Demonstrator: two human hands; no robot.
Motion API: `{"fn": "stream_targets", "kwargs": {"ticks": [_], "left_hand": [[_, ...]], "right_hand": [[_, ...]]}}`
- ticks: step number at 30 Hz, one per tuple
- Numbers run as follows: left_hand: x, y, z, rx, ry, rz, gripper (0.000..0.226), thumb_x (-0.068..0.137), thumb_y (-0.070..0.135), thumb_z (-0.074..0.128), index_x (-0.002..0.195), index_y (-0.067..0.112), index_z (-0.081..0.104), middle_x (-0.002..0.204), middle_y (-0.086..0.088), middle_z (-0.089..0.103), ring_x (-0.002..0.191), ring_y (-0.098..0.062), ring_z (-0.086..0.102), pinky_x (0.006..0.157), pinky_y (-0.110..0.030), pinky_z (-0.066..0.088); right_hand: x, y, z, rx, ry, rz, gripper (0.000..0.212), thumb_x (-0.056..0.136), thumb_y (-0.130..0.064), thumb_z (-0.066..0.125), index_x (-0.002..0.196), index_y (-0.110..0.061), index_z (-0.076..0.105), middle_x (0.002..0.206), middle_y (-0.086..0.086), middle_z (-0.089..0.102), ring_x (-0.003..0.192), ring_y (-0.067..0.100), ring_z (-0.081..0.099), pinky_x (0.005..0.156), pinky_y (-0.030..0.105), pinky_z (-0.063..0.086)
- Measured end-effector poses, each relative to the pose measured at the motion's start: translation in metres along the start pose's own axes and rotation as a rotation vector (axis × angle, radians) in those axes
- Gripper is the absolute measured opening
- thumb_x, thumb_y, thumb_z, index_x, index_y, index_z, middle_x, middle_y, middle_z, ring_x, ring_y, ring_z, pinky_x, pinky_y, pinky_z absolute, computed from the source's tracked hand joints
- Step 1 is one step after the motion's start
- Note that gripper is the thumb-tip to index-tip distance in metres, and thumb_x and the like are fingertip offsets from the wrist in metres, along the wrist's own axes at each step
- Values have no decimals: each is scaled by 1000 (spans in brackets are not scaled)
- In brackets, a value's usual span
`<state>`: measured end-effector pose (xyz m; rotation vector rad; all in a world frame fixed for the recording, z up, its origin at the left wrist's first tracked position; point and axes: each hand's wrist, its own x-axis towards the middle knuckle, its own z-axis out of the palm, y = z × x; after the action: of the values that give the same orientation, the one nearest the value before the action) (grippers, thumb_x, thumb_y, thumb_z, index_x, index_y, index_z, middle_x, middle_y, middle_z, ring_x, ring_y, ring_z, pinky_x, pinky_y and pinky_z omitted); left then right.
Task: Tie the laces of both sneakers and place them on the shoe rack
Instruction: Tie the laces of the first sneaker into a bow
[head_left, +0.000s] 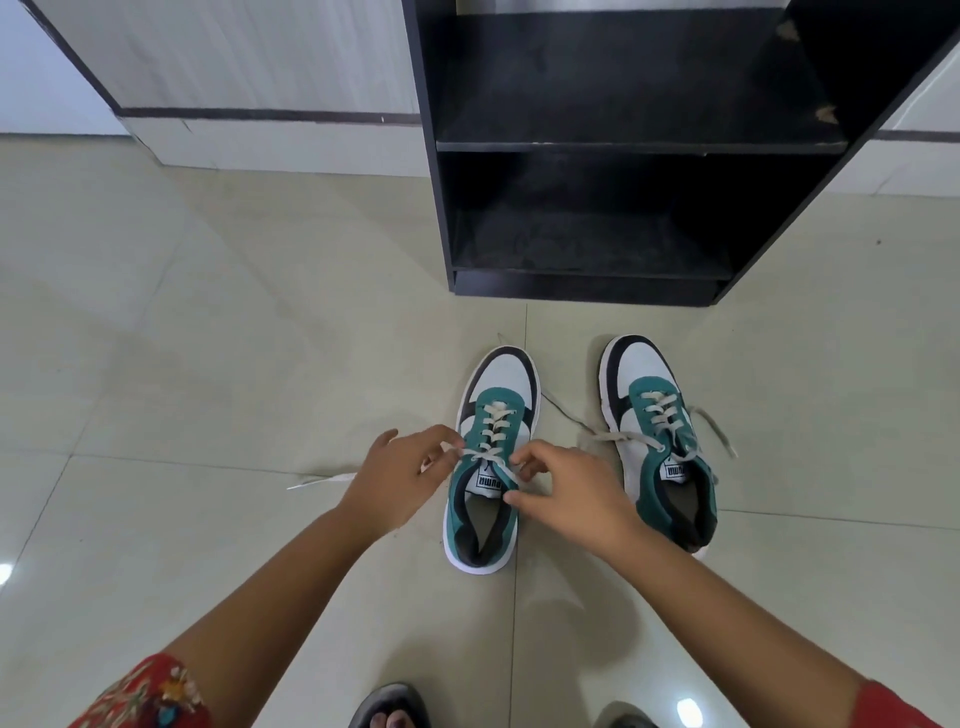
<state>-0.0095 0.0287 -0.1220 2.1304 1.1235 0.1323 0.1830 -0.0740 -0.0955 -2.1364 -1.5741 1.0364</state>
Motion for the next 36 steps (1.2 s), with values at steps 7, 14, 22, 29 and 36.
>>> {"fn": "stream_targets", "kwargs": {"ticks": [7, 14, 22, 29, 36], "left_hand": [[1, -9, -4, 67, 67, 68, 20, 93, 30, 51, 92, 26, 71, 79, 15, 59, 69, -2, 51, 85, -32, 37], [-1, -11, 3, -67, -25, -33, 24, 94, 26, 44, 80, 26, 63, 81, 5, 61, 80, -18, 57, 80, -35, 43], [5, 24, -18, -809, -47, -254, 38, 100, 19, 31, 74, 15, 57, 106, -7, 71, 64, -20, 57, 87, -34, 42], [7, 47, -23, -877, -104, -197, 27, 98, 11, 33, 89, 10, 58, 75, -3, 60, 51, -12, 39, 55, -24, 34], [5, 46, -21, -831, -195, -106, 27, 97, 3, 32, 105, 6, 58, 60, 3, 49, 50, -7, 37, 49, -16, 29]], "right_hand": [[6, 2, 4, -100, 73, -46, 11, 87, -36, 58, 89, -27, 64, 89, -10, 72, 86, 11, 64, 92, 38, 45], [5, 9, 2, -84, -77, 50, 15, 91, -35, 53, 85, -24, 59, 83, -7, 66, 79, 13, 62, 72, 33, 49], [7, 1, -15, 676, -69, 72, 33, 99, -22, 40, 96, 0, 63, 73, -23, 61, 84, -2, 53, 86, 19, 38], [18, -18, -5, 1027, -47, 44, 27, 99, -12, 37, 96, -8, 63, 76, 0, 61, 78, 10, 57, 79, 15, 47], [22, -10, 7, 1072, -91, 82, 17, 97, -8, 42, 103, -16, 55, 69, -1, 59, 72, 14, 53, 72, 22, 44]]}}
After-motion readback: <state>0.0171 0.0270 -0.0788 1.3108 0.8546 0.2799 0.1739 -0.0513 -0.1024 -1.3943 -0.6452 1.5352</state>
